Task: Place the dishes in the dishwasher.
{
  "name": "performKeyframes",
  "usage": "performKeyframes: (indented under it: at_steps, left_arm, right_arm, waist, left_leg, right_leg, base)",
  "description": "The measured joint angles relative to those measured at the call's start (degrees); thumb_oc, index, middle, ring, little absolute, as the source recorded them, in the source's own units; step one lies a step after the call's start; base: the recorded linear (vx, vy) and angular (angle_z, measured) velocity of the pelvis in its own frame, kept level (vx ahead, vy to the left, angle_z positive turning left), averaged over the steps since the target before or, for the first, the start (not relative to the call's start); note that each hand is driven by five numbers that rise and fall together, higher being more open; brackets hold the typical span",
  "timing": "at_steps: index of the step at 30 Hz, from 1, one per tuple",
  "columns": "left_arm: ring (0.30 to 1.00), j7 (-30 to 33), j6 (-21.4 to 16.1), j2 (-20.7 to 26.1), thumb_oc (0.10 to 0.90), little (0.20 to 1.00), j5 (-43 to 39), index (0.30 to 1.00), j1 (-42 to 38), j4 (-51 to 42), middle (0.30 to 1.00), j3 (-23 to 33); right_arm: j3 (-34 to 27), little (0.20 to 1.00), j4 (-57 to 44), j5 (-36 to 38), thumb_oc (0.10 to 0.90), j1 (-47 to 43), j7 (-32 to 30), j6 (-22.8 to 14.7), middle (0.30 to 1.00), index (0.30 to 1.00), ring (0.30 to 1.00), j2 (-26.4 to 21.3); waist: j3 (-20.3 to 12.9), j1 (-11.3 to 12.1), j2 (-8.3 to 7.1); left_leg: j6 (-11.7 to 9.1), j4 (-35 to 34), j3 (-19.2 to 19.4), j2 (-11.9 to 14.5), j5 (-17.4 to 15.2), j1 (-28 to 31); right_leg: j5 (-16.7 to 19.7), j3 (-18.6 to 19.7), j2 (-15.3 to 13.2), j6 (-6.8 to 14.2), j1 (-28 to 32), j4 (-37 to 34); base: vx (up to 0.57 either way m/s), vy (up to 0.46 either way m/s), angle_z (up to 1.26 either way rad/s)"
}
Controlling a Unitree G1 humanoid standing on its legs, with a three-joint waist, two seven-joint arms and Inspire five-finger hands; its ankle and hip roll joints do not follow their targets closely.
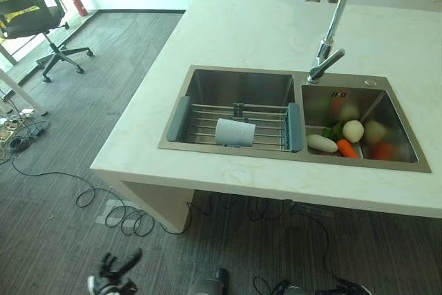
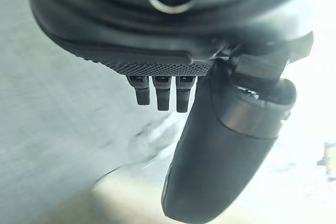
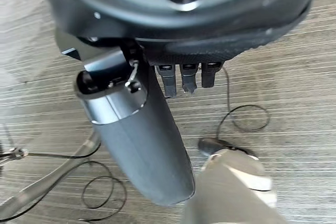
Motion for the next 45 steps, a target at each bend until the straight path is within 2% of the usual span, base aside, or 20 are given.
performKeyframes:
  at_steps: [3, 4, 5, 6, 7, 8, 9, 10, 12, 14, 15, 17, 19, 21, 24, 26, 29, 31, 37, 45]
  left_arm:
    - [0.9, 4.4, -5.4, 2.4, 0.8, 0.9, 1.2, 0.9, 2.5, -10.2, 0.9, 3.0]
    - [0.9, 7.4, -9.2, 3.3, 0.8, 0.9, 4.0, 0.9, 3.2, -15.6, 0.9, 4.2]
    - [0.9, 9.6, -9.2, 4.7, 0.8, 0.9, 5.6, 0.9, 3.8, -18.5, 0.9, 4.3]
    - [0.9, 14.7, -10.6, 6.6, 0.8, 0.9, 11.0, 0.9, 4.7, -22.0, 0.9, 6.9]
    - [0.9, 22.2, -10.5, 10.7, 0.8, 0.9, 19.5, 0.9, 6.2, -25.2, 0.9, 8.9]
    - [0.9, 24.5, -10.5, 12.5, 0.8, 0.9, 22.3, 0.9, 6.9, -26.6, 0.9, 9.4]
    - [0.9, 29.6, -11.4, 19.4, 0.8, 0.9, 29.9, 0.9, 9.2, -31.7, 0.9, 13.8]
    - [0.9, 30.4, -11.9, 21.4, 0.8, 0.9, 30.7, 0.9, 9.3, -33.4, 0.9, 15.4]
    - [0.9, 27.0, -14.6, 27.0, 0.8, 0.9, 30.7, 0.9, 9.6, -40.4, 0.9, 22.2]
    - [0.9, 15.5, -16.3, 30.4, 0.8, 0.9, 23.3, 0.9, 7.3, -50.8, 0.9, 23.0]
    - [0.9, 10.0, -16.3, 31.0, 0.8, 0.9, 20.8, 0.9, 5.5, -56.1, 0.9, 20.7]
    - [0.9, -1.2, -14.7, 32.7, 0.8, 0.9, 18.4, 0.9, 1.7, -65.1, 0.9, 11.4]
    - [0.9, -10.6, -12.2, 33.7, 0.8, 0.9, 18.2, 0.9, 0.9, -68.0, 0.9, 3.1]
    - [0.9, -20.7, -4.8, 33.0, 0.8, 0.9, 16.9, 0.9, -4.1, -67.4, 0.9, -6.4]
    - [0.9, -28.2, 2.1, 31.1, 0.8, 0.9, 17.4, 0.9, -4.8, -66.4, 0.9, -13.5]
    - [0.9, -30.8, 4.8, 30.8, 0.8, 0.9, 19.4, 0.9, -4.8, -64.4, 0.9, -15.3]
    - [0.9, -31.8, 6.5, 32.3, 0.8, 0.9, 23.8, 0.9, -6.9, -55.1, 0.9, -15.4]
    - [0.9, -31.8, 7.3, 33.3, 0.8, 0.9, 25.2, 0.9, -7.8, -52.9, 0.9, -15.4]
    - [0.9, -30.4, 6.9, 34.5, 0.8, 0.9, 27.4, 0.9, -8.1, -52.9, 0.9, -15.4]
    - [0.9, -26.6, 5.6, 34.5, 0.8, 0.9, 37.0, 0.9, -10.3, -53.4, 0.9, -16.9]
  right_arm:
    - [-0.6, 0.9, 0.2, 0.4, 0.8, 1.0, -0.2, 0.2, 0.9, 0.9, 0.9, -0.3]
    - [-1.3, 0.9, 0.3, 0.5, 0.8, 1.8, -0.2, 0.4, 0.9, 0.9, 0.9, -0.3]
    - [-1.3, 0.9, 0.4, 0.8, 0.8, 2.4, -0.2, 0.4, 0.9, 0.9, 0.9, -0.2]
    - [-1.2, 0.9, 0.3, 1.6, 0.8, 2.7, -0.3, 0.4, 0.9, 0.9, 0.9, 0.1]
    - [-1.2, 0.9, 0.3, 1.8, 0.8, 2.8, -0.6, 0.4, 0.9, 0.9, 0.9, 0.2]
    - [-1.3, 0.9, 0.3, 2.3, 0.8, 2.9, -0.7, 0.4, 0.9, 0.9, 0.9, 0.2]
    - [-2.0, 0.9, 0.4, 2.9, 0.8, 3.7, -1.3, 0.5, 0.9, 0.9, 0.9, 0.2]
    - [-2.1, 0.9, 0.4, 3.2, 0.8, 4.2, -1.5, 0.5, 0.9, 0.9, 0.9, 0.2]
    - [-2.2, 0.9, 0.4, 4.1, 0.8, 5.4, -1.4, 1.3, 0.9, 0.9, 0.9, 0.2]
    - [-2.2, 0.9, 0.7, 4.9, 0.8, 6.3, -1.3, 1.9, 0.9, 0.9, 0.9, 0.0]
    - [-2.1, 0.9, 1.1, 4.9, 0.8, 6.2, -1.1, 2.0, 0.9, 0.9, 0.9, -0.1]
    - [-1.8, 0.9, 1.3, 4.9, 0.8, 4.8, -0.4, 2.0, 0.9, 0.9, 0.9, -0.1]
    - [-1.7, 0.9, 1.3, 4.9, 0.8, 2.7, 0.3, 2.1, 0.9, 0.9, 0.9, 0.0]
    - [-1.2, 0.9, 1.3, 4.9, 0.8, 1.9, 1.3, 2.2, 0.9, 0.9, 0.9, 0.1]
    - [-1.0, 0.9, 1.3, 5.5, 0.8, 1.2, 1.8, 2.3, 0.9, 0.9, 0.9, 0.2]
    - [-1.0, 0.9, 1.3, 6.2, 0.8, 2.5, 1.8, 2.5, 0.9, 0.9, 0.9, 0.0]
    - [-1.0, 0.9, 1.3, 7.3, 0.8, 3.7, 1.9, 2.7, 0.9, 0.9, 0.9, -0.9]
    - [-1.1, 0.9, 1.3, 7.8, 0.8, 4.4, 1.9, 2.8, 0.9, 0.9, 0.9, -1.0]
    - [-1.3, 0.9, 1.4, 9.4, 0.8, 5.8, 2.6, 2.9, 0.9, 0.9, 0.9, -0.9]
    - [-2.3, 0.9, 0.7, 9.4, 0.8, 7.0, 3.7, 2.6, 0.9, 0.9, 0.9, -1.0]
  waist:
    - [-0.7, 1.6, 0.71]
    - [-1.2, 2.8, 1.53]
    - [-1.3, 3.2, 1.74]
    - [-1.5, 3.4, 1.89]
    - [-1.5, 3.6, 1.77]
    - [-1.6, 3.6, 1.64]
    - [-1.9, 4.1, 1.15]
    - [-2.1, 4.6, 1.01]
    - [-2.5, 4.9, 0.7]
    - [-3.5, 6.0, 0.36]
    - [-4.0, 6.3, 0.6]
    - [-5.0, 5.7, 1.09]
    - [-5.7, 3.5, 2.36]
    - [-6.1, 1.9, 2.85]
    - [-6.4, -1.1, 3.58]
    - [-6.3, -1.9, 3.36]
    - [-6.2, -3.5, 3.62]
    - [-6.0, -3.6, 3.77]
    - [-5.1, -5.1, 4.01]
    - [-3.1, -6.4, 3.24]
  left_leg:
    - [0.2, 0.0, -0.1, 0.1, -0.2, -0.1]
    - [0.2, 0.1, -0.4, 0.2, -0.2, -0.6]
    - [0.1, 0.1, -0.4, 0.3, -0.1, -0.7]
    - [-0.1, 0.2, -0.5, 0.7, -0.2, -0.7]
    - [-0.3, 0.2, -0.6, 1.1, -0.2, -0.8]
    - [-0.4, 0.1, -0.7, 1.1, -0.2, -0.8]
    - [-0.9, 0.0, -0.9, 1.3, -0.5, -0.8]
    - [-1.0, 0.0, -1.0, 1.2, -0.6, -0.8]
    - [-1.0, 0.1, -1.7, 1.3, -0.6, -0.7]
    - [-1.6, 0.3, -1.9, 1.2, -0.4, -0.7]
    - [-1.7, 0.4, -1.8, 1.2, -0.5, -0.8]
    - [-1.9, 0.7, -1.4, 1.3, -0.6, -0.9]
    - [-2.2, 1.0, -0.4, 1.8, -0.8, -1.1]
    - [-2.7, 1.1, 0.3, 2.3, -1.1, -1.0]
    - [-3.3, 0.5, 1.7, 3.4, -0.7, -0.6]
    - [-3.4, -0.1, 2.6, 4.1, -0.6, 0.1]
    - [-3.5, -1.5, 3.7, 4.4, -0.5, 1.9]
    - [-3.7, -2.2, 4.8, 4.4, -0.4, 2.7]
    - [-3.6, -2.7, 6.3, 4.3, -0.4, 3.5]
    - [-3.6, -2.8, 7.6, 4.4, -0.4, 3.6]
  right_leg:
    - [0.3, -0.2, 0.1, 0.2, 0.0, -0.3]
    - [0.3, -0.3, 0.1, 0.2, -0.1, -0.3]
    - [0.3, -0.4, 0.4, 0.2, -0.2, -0.3]
    - [0.2, -0.5, 0.6, 0.0, -0.1, -0.2]
    - [0.1, -0.7, 1.0, -0.1, -0.2, -0.2]
    - [0.0, -0.7, 1.0, -0.2, -0.2, -0.1]
    - [-0.8, -1.4, 0.9, -0.2, -0.1, 0.7]
    - [-0.9, -1.6, 0.7, -0.3, -0.1, 0.9]
    - [-1.6, -2.3, 0.7, 0.1, -0.1, 1.7]
    - [-2.3, -2.6, 0.4, 0.1, -0.6, 2.6]
    - [-2.6, -2.6, 0.3, 0.0, -0.8, 3.0]
    - [-2.9, -2.0, 0.3, -0.1, -1.5, 4.0]
    - [-2.9, -1.1, 0.5, -0.2, -2.6, 4.6]
    - [-3.6, -0.1, 1.0, 0.0, -3.4, 5.4]
    - [-3.1, 1.0, 2.1, -0.8, -4.4, 5.8]
    - [-2.9, 1.5, 2.9, -1.1, -4.6, 5.7]
    - [-3.0, 3.2, 3.6, -1.1, -4.3, 5.3]
    - [-3.0, 4.3, 3.8, -1.1, -4.5, 5.2]
    - [-2.6, 5.9, 3.9, -1.0, -5.2, 5.2]
    - [-2.1, 7.1, 4.3, -1.2, -5.8, 5.2]
  base:
    - [0.01, -0.027, 0.01]
    - [0.03, -0.061, 0.03]
    - [0.06, -0.084, 0.05]
    - [0.06, -0.089, -0.01]
    - [0.07, -0.091, 0.0]
    - [0.09, -0.102, 0.05]
    - [0.1, -0.101, 0.08]
    - [0.11, -0.103, 0.12]
    - [0.06, -0.074, 0.17]
    - [0.06, -0.056, 0.12]
    - [0.07, -0.054, -0.02]
    - [0.08, -0.062, -0.14]
    - [0.12, -0.085, -0.32]
    - [0.07, -0.039, -0.34]
    - [0.07, -0.018, -0.27]
    - [0.08, -0.023, -0.24]
    - [0.08, -0.024, -0.27]
    - [0.05, -0.005, -0.24]
    - [0.02, 0.0, -0.15]
    - [0.0, -0.004, -0.08]
